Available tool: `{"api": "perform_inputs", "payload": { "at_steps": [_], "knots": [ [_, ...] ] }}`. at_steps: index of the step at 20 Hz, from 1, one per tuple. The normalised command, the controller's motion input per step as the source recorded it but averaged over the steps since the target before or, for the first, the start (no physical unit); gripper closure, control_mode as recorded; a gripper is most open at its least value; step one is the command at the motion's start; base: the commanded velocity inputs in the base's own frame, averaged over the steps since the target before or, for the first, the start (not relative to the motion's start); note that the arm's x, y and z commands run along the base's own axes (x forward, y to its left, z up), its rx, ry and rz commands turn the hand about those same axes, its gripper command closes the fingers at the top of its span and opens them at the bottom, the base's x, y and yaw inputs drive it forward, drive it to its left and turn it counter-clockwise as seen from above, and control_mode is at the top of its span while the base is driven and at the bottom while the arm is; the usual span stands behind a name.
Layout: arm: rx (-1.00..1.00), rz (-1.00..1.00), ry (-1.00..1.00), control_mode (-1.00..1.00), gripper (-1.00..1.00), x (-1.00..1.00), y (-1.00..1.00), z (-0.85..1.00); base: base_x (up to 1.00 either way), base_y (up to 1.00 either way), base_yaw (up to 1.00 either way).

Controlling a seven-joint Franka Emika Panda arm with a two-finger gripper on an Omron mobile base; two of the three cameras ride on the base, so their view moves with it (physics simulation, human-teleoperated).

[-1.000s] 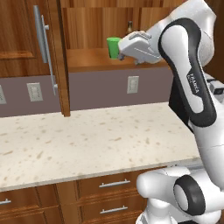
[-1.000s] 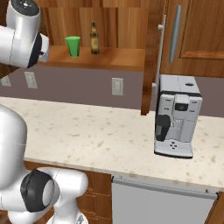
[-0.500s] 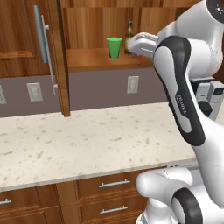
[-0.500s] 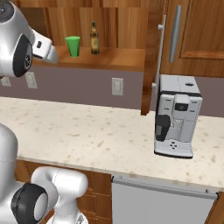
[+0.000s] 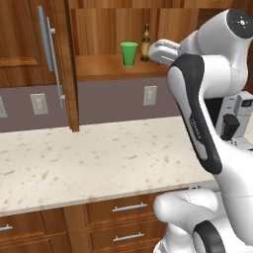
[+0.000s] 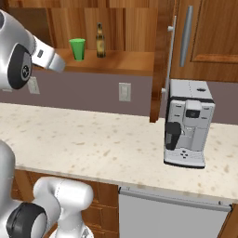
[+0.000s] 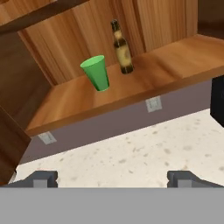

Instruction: Open the cabinet directly in front. Then move the beer and the cup to the dining counter with the candle on it.

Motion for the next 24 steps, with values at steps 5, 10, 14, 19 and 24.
{"api": "perform_inputs", "payload": {
  "at_steps": [5, 10, 14, 19, 24],
  "knots": [
    [0.0, 0.0, 0.02, -1.0, -1.0, 0.64, 0.0, 0.0, 0.0, 0.0, 0.0],
    [0.0, 0.0, 0.04, -1.0, -1.0, 0.8, 0.0, 0.0, 0.0, 0.0, 0.0],
    [0.0, 0.0, 0.04, -1.0, -1.0, 0.78, 0.0, 0.0, 0.0, 0.0, 0.0],
    [0.0, 0.0, 0.01, -1.0, -1.0, 0.73, 0.0, 0.0, 0.0, 0.0, 0.0],
    [0.0, 0.0, 0.0, -1.0, -1.0, 0.71, 0.0, 0.0, 0.0, 0.0, 0.0]
  ]
}}
